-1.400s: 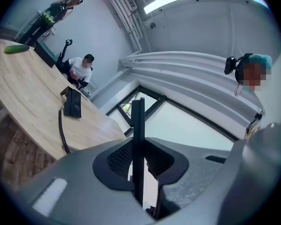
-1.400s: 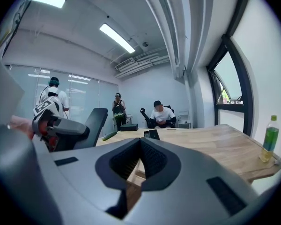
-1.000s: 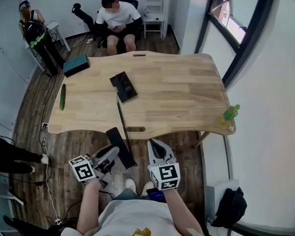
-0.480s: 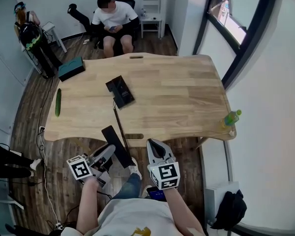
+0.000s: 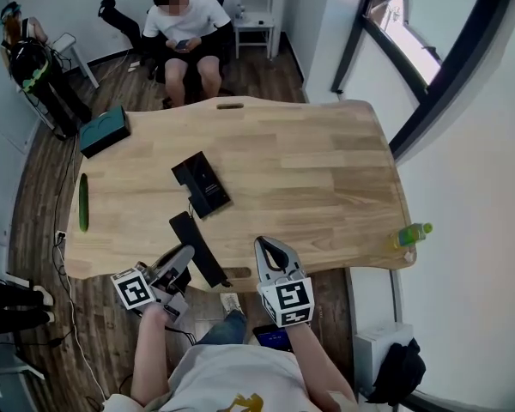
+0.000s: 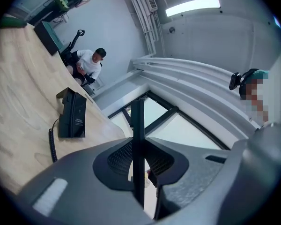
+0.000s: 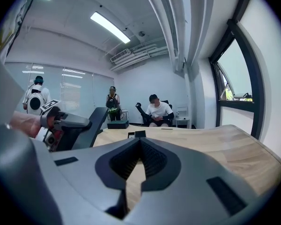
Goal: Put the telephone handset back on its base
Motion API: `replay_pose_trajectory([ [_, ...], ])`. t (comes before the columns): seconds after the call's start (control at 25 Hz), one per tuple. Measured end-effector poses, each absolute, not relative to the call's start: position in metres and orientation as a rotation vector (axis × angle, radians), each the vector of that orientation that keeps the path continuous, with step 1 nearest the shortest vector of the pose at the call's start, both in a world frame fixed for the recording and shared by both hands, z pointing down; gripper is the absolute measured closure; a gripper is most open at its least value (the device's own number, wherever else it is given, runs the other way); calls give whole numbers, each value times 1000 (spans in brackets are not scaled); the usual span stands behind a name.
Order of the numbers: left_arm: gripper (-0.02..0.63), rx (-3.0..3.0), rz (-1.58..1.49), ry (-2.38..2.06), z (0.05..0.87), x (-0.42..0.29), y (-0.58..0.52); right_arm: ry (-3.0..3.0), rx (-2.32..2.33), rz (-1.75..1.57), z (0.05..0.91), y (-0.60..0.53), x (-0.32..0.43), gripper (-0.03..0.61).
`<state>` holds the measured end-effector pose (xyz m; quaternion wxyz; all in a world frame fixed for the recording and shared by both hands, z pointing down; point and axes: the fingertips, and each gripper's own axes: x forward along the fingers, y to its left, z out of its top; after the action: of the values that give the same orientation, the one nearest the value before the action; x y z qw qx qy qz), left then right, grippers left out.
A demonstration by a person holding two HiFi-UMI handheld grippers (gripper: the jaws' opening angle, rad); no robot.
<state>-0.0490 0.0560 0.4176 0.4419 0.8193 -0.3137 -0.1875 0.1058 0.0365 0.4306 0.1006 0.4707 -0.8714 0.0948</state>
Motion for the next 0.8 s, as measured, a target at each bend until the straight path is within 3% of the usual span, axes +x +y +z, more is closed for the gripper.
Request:
replay_pose_trajectory([
  [0.44, 543, 1977, -506, -745, 431, -93, -46, -2504, 1402, 342, 454, -65, 71, 574],
  [0.8, 543, 1979, -515, -719, 433, -105, -68, -2476, 1428, 326, 455, -80, 62, 574],
])
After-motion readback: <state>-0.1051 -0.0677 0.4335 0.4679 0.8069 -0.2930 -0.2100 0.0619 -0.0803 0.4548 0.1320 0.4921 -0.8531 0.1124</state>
